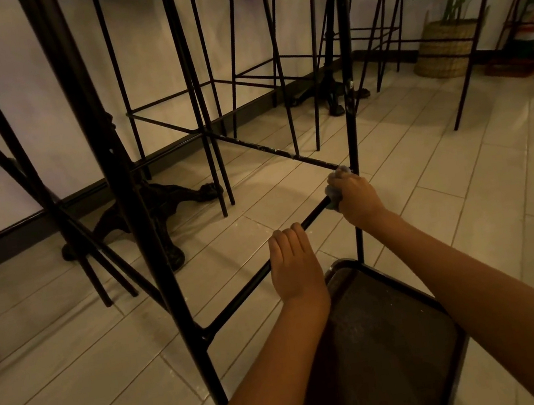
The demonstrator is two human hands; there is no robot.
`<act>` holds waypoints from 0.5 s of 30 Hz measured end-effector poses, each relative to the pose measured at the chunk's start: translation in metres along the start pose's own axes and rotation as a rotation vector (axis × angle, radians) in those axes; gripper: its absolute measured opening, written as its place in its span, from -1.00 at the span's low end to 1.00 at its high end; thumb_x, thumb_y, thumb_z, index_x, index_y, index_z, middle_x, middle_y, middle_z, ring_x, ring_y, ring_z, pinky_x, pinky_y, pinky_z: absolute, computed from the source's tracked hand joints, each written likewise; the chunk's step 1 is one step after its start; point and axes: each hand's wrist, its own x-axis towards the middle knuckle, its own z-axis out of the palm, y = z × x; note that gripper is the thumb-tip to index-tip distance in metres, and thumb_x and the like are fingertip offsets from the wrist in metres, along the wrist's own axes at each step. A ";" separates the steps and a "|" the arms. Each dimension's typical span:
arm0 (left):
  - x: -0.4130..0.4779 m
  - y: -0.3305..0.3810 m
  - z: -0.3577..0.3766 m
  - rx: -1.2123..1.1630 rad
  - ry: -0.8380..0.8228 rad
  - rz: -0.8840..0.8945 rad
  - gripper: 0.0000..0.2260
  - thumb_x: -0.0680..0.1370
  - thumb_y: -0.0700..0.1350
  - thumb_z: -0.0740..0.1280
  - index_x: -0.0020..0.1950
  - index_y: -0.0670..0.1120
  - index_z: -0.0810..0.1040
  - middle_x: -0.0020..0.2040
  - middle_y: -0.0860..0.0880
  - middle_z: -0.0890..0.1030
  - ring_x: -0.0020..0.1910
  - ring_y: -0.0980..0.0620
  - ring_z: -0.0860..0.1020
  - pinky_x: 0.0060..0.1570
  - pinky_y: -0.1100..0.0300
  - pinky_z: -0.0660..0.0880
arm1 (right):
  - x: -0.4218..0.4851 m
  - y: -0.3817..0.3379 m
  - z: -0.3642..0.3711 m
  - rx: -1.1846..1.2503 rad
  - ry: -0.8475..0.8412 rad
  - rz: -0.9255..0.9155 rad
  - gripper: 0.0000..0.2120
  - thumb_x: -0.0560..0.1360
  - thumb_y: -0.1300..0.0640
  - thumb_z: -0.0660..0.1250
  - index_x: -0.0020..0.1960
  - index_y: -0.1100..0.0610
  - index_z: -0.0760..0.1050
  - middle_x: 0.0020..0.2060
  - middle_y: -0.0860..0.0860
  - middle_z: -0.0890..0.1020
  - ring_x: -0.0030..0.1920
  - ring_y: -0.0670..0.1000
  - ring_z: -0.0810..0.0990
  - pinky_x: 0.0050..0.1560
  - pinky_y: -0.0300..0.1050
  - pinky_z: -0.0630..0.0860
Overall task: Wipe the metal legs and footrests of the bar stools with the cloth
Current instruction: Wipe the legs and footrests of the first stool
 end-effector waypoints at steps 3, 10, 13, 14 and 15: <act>-0.001 -0.001 0.001 0.002 0.003 0.011 -0.32 0.55 -0.05 0.23 0.48 -0.25 -0.10 0.45 -0.20 0.17 0.44 -0.15 0.15 0.45 0.04 0.00 | 0.006 0.006 0.000 0.088 0.047 0.061 -0.84 0.42 0.27 0.36 -0.01 0.26 0.51 0.13 0.13 0.50 0.36 0.11 0.26 0.37 -0.09 0.19; 0.000 -0.003 0.002 -0.010 -0.013 0.005 -0.29 0.54 -0.05 0.26 0.47 -0.26 -0.12 0.45 -0.22 0.15 0.44 -0.17 0.13 0.45 0.03 -0.02 | 0.005 0.011 0.000 0.248 0.061 0.086 -0.79 0.41 0.39 0.32 0.02 0.20 0.50 0.07 0.17 0.53 0.22 0.17 0.46 0.29 -0.31 0.26; -0.001 -0.002 0.003 0.008 0.025 -0.011 -0.29 0.52 -0.03 0.28 0.48 -0.23 -0.07 0.44 -0.18 0.20 0.44 -0.14 0.17 0.45 0.04 0.02 | -0.007 0.003 -0.005 0.275 0.061 0.046 -0.77 0.41 0.38 0.35 0.05 0.24 0.50 0.02 0.09 0.54 0.12 0.05 0.52 0.23 -0.17 0.40; 0.000 -0.001 0.004 0.013 0.031 -0.011 -0.29 0.52 -0.03 0.28 0.48 -0.23 -0.07 0.44 -0.18 0.20 0.44 -0.14 0.18 0.45 0.05 0.02 | -0.012 -0.003 -0.005 0.255 0.050 0.022 -0.74 0.42 0.36 0.34 0.10 0.25 0.49 0.07 0.08 0.52 0.14 0.02 0.50 0.23 -0.20 0.39; 0.000 0.000 0.004 0.013 0.030 -0.009 -0.30 0.53 -0.04 0.27 0.48 -0.23 -0.07 0.44 -0.19 0.19 0.44 -0.14 0.16 0.45 0.05 0.01 | -0.018 -0.010 -0.003 0.216 0.057 0.000 -0.72 0.43 0.33 0.35 0.14 0.25 0.48 0.15 0.08 0.50 0.21 0.04 0.46 0.25 -0.18 0.36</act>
